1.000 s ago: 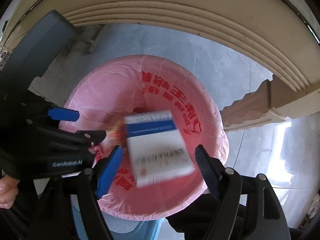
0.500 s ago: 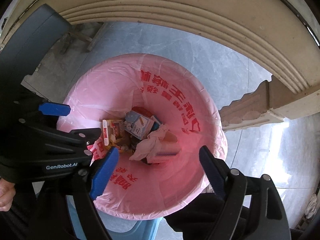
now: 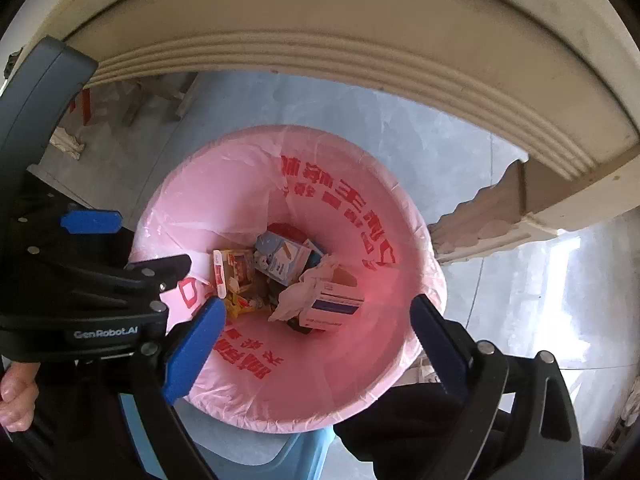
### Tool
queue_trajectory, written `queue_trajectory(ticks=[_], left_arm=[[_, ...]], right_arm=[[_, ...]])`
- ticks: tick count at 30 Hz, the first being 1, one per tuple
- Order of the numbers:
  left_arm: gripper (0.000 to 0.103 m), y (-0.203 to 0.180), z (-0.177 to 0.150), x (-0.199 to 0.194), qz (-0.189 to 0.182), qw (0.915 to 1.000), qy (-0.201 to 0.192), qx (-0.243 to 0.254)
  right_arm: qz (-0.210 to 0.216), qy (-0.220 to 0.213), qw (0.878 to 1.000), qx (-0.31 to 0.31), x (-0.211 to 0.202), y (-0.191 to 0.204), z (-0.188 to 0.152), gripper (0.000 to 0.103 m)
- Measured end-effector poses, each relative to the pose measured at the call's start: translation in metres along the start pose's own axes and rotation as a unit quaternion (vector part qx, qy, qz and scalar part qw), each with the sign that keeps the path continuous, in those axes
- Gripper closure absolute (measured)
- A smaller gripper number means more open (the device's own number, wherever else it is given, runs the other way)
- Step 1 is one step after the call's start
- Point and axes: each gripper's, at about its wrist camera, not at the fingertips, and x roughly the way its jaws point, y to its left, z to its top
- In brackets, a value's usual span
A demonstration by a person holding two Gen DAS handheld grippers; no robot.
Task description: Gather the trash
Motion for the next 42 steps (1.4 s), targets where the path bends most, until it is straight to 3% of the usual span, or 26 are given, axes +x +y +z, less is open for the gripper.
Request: queue_trajectory(ticks=[7,13,17,23,26,30,33,37,42], left_arm=[[0.022,-0.011,-0.012,-0.046,0.031,0.9962,-0.077,0.024],[0.022,-0.016,-0.026,-0.096,0.021,0.9922,-0.120,0.025],[0.020,-0.023,-0.036,-0.141,0.023,0.9845,-0.172,0.029],[0.013,-0.029,-0.059,-0.233,0.027,0.9574,-0.286,0.029],[0.009,-0.027,-0.075,-0.283,0.024,0.9378,-0.346,0.019],[0.006,-0.023,-0.103,-0.346,0.038,0.9055,-0.423,-0.005],[0.006,-0.021,-0.121,-0.375,0.042,0.8902,-0.453,-0.016],[0.006,-0.026,-0.143,-0.398,0.040,0.8758,-0.481,-0.017],[0.006,-0.036,-0.161,-0.411,0.056,0.8687,-0.492,-0.023]], right_arm=[[-0.062,-0.033,0.998,0.003,-0.042,0.010,-0.008,0.010],[-0.052,-0.057,0.996,0.054,-0.081,0.001,-0.021,0.010],[-0.083,-0.121,0.987,0.059,-0.131,0.003,-0.028,0.010],[-0.131,-0.242,0.959,0.071,-0.221,0.008,-0.041,0.007],[-0.141,-0.302,0.940,0.075,-0.270,0.013,-0.049,0.007],[-0.158,-0.369,0.912,0.085,-0.330,0.018,-0.066,0.007],[-0.161,-0.406,0.894,0.097,-0.370,0.020,-0.081,0.007],[-0.170,-0.446,0.871,0.118,-0.412,0.023,-0.105,0.007],[-0.170,-0.471,0.858,0.117,-0.442,0.036,-0.123,0.007]])
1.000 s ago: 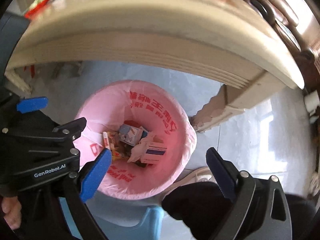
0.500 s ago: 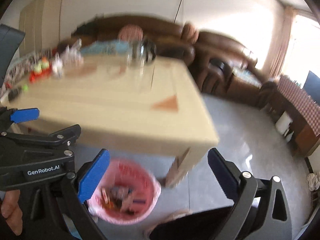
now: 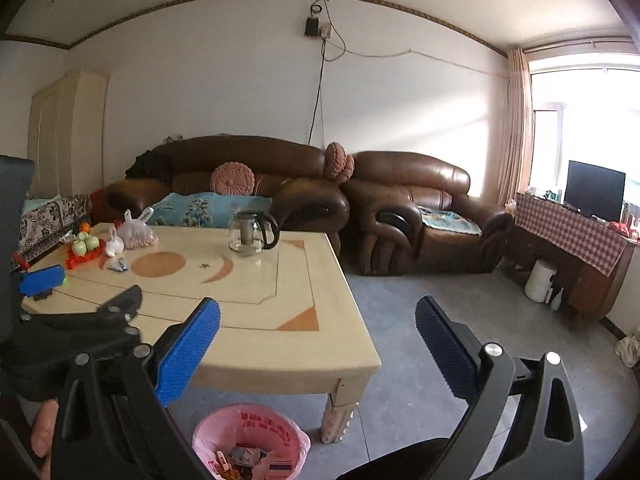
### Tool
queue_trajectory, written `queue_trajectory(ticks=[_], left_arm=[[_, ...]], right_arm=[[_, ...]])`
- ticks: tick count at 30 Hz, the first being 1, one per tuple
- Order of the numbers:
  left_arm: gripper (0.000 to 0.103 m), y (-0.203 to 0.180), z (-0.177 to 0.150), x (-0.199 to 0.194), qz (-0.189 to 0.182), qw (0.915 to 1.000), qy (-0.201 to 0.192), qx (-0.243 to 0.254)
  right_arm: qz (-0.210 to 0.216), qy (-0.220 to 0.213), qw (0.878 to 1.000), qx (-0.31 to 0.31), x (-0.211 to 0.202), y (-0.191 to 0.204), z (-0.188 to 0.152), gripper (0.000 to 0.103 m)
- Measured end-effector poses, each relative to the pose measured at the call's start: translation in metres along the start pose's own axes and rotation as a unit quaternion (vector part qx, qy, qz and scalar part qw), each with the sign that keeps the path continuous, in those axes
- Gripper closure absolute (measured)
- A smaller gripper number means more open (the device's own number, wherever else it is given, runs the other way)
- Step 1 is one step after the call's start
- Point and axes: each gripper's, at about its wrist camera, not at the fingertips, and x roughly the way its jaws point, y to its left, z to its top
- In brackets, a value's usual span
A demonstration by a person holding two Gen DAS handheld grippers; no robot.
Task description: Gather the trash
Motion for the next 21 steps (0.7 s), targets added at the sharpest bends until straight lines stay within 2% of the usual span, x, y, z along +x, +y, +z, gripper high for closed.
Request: queue_trajectory(ticks=[9,21], left_arm=[[0.006,0.012,0.003,-0.022,-0.012,0.9997,-0.012,-0.018],[0.006,0.014,0.002,-0.018,-0.016,0.9997,-0.001,-0.019]], right_arm=[[0.019,-0.013,1.000,0.012,-0.028,0.006,0.004,0.007],[0.014,-0.003,1.000,0.014,-0.025,0.004,0.004,0.007]])
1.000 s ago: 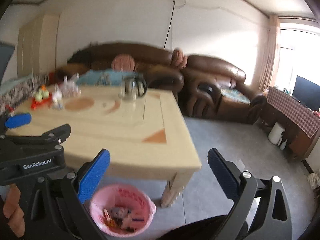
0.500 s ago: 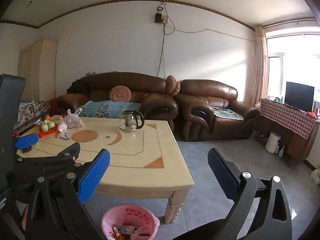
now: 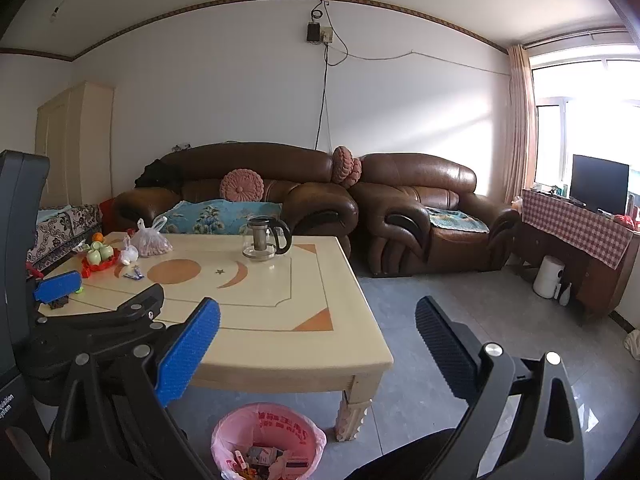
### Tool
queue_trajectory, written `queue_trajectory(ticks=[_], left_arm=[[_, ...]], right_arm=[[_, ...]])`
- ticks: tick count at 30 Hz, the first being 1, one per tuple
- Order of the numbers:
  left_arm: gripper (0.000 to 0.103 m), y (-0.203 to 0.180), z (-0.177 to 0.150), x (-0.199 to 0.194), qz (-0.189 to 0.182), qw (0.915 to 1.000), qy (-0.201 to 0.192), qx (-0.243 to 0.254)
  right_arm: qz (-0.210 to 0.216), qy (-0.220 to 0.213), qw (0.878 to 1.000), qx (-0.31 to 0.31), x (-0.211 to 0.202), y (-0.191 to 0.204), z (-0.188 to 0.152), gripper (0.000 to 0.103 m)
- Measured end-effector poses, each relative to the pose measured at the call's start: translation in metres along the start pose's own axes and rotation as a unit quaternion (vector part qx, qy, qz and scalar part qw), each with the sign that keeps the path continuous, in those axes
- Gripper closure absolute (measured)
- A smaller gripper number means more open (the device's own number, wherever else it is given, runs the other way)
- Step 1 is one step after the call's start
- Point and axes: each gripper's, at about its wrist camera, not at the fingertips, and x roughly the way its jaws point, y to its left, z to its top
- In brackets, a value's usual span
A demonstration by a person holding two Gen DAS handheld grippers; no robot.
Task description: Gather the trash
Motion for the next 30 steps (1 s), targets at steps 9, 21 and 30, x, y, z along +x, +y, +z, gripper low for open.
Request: queue_trajectory(ticks=[9,21,30], left_arm=[[0.006,0.0009,-0.0020,0.0021,-0.003,1.0000,0.007,-0.001],[0.006,0.0048,-0.0029,0.0070,-0.011,0.9998,0.015,-0.005],[0.006,0.0041,-0.0048,0.0063,-0.006,0.9999,0.014,-0.004]], right_arm=[[-0.002,0.003,1.000,-0.002,0.0037,0.0009,0.0005,0.007],[-0.006,0.003,1.000,-0.004,0.0048,0.0033,0.0011,0.007],[-0.007,0.003,1.000,-0.004,0.0050,0.0052,0.0003,0.007]])
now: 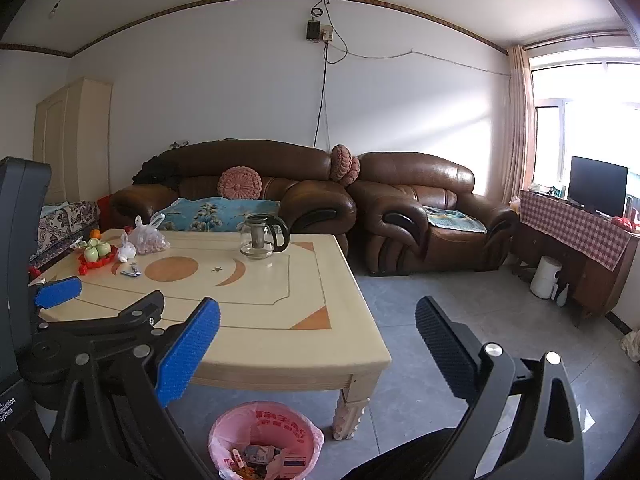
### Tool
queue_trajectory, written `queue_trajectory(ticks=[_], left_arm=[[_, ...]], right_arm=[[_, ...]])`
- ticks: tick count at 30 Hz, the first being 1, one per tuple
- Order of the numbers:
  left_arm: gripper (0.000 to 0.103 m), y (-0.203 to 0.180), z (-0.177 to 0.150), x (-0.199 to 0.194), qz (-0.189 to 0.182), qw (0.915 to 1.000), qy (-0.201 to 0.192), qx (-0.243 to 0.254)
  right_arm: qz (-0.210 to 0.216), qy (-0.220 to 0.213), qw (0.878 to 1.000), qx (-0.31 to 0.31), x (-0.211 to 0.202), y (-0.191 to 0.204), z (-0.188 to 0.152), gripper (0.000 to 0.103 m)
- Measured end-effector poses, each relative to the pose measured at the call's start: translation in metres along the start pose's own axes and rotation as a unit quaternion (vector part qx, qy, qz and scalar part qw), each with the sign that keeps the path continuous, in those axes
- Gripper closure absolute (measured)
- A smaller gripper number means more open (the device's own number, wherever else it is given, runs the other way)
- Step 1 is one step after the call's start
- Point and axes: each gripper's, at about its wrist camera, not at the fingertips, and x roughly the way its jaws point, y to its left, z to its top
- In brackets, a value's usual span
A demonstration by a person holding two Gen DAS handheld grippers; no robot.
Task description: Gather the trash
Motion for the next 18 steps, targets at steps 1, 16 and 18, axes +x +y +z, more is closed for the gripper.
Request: queue_trajectory(ticks=[1,16,18], left_arm=[[0.006,0.0000,0.0002,-0.0001,-0.001,1.0000,0.000,0.000],[0.006,0.0026,-0.0018,0.0004,0.002,1.0000,-0.001,0.003],[0.006,0.0028,-0.0018,0.0008,0.002,1.0000,0.000,0.003]], right_arm=[[-0.001,-0.001,1.000,0.000,-0.0002,-0.0001,-0.0001,0.007],[0.003,0.000,1.000,0.000,0.0003,-0.0011,0.0004,0.007],[0.003,0.000,1.000,0.000,0.0007,-0.0014,0.0008,0.007]])
